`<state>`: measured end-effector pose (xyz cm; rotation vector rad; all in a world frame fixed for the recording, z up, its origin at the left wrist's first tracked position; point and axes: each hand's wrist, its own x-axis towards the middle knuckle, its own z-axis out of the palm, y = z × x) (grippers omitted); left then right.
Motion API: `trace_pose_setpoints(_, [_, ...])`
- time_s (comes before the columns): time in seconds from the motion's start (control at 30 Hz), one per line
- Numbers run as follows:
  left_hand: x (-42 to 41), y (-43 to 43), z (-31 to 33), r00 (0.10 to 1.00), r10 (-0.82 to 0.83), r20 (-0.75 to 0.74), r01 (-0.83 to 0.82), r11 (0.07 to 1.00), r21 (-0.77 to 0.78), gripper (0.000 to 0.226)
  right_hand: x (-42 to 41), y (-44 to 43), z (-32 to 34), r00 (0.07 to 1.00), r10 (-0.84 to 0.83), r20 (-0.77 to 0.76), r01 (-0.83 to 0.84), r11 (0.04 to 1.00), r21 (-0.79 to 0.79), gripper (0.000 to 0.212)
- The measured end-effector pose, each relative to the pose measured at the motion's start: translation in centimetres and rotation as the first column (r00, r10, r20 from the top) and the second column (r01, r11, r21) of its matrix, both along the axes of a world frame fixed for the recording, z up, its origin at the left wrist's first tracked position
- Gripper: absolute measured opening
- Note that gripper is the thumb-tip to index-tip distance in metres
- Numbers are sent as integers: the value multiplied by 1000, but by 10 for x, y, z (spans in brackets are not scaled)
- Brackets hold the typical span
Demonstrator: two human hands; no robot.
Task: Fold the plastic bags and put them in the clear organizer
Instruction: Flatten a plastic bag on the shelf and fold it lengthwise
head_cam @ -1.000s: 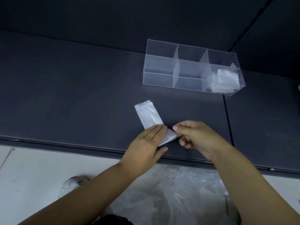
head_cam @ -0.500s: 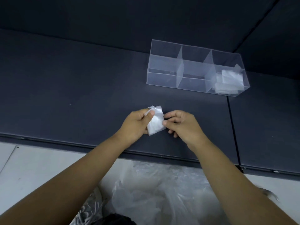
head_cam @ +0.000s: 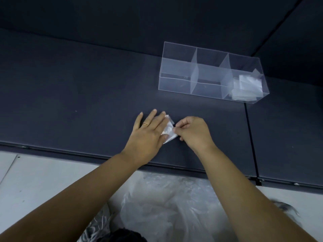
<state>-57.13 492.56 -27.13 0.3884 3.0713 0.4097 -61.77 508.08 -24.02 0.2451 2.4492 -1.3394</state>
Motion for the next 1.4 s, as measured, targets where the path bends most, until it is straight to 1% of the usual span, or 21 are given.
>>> trace_pose_setpoints(0.13, [0,-6,-9,992,69,108,-58,993,-104,72,11,-5,0,999,16,-31,-16,1000,19,10])
trace_pose_setpoints(0.2, [-1,-6,-9,990,62,129,-47,992,-118,81,20,-7,-2,994,77,-77,-66,989,135,15])
trace_pose_setpoints(0.3, [0,-5,-8,985,85,147,-64,988,-138,91,26,-6,-5,986,90,-141,-47,959,281,14])
trace_pose_setpoints(0.47, [0,-3,-5,970,139,201,-118,986,-115,99,27,-7,-2,977,90,-195,-29,955,295,12])
trace_pose_setpoints(0.53, [3,0,-2,957,150,249,-144,989,-43,100,25,-8,-1,988,-12,-157,30,993,112,12])
trace_pose_setpoints(0.6, [4,1,6,930,148,336,-203,970,135,101,23,-10,5,991,-132,-14,126,973,-195,16])
trace_pose_setpoints(0.63, [3,1,12,912,152,381,-262,931,256,101,22,-9,7,989,-147,21,147,943,-297,20])
trace_pose_setpoints(0.67, [1,-1,20,892,159,424,-333,866,374,101,21,-6,10,992,-126,9,122,937,-328,23])
trace_pose_setpoints(0.73, [-4,-4,35,841,139,522,-457,698,551,103,18,5,18,998,-19,-63,-1,955,-296,25])
trace_pose_setpoints(0.83, [-13,1,52,779,-42,625,-528,493,692,107,13,28,36,982,116,-149,-156,943,-295,22])
trace_pose_setpoints(0.9, [-22,11,58,771,-136,622,-544,365,755,83,9,44,48,976,152,-158,-196,925,-325,21])
trace_pose_setpoints(0.97, [-30,28,63,790,-157,592,-554,229,800,50,5,61,54,988,130,-87,-154,911,-384,25])
trace_pose_setpoints(1.0, [-34,37,66,804,-148,576,-551,178,815,41,4,68,58,994,107,-25,-108,908,-406,24])
trace_pose_setpoints(1.07, [-45,55,72,834,-107,542,-530,124,839,33,1,81,59,995,58,75,-22,911,-413,5])
trace_pose_setpoints(1.1, [-52,63,74,849,-77,522,-512,119,850,31,-4,89,57,997,13,80,20,918,-396,13])
trace_pose_setpoints(1.17, [-67,72,78,878,11,478,-475,141,869,26,-22,108,57,991,-126,37,131,932,-337,24])
trace_pose_setpoints(1.23, [-83,71,79,916,156,369,-398,251,882,22,-51,134,62,956,-286,-65,257,924,-284,19])
trace_pose_setpoints(1.27, [-89,68,78,937,229,264,-335,376,864,20,-67,146,65,928,-357,-105,321,911,-261,17])
trace_pose_setpoints(1.3, [-94,65,76,956,269,121,-255,547,797,20,-84,158,65,905,-403,-137,368,902,-225,17])
trace_pose_setpoints(1.37, [-100,61,65,976,183,-116,-99,854,511,35,-114,176,59,884,-433,-176,417,901,-122,16])
trace_pose_setpoints(1.4, [-102,60,58,985,105,-136,-51,935,352,47,-126,182,55,883,-426,-195,425,904,-53,15])
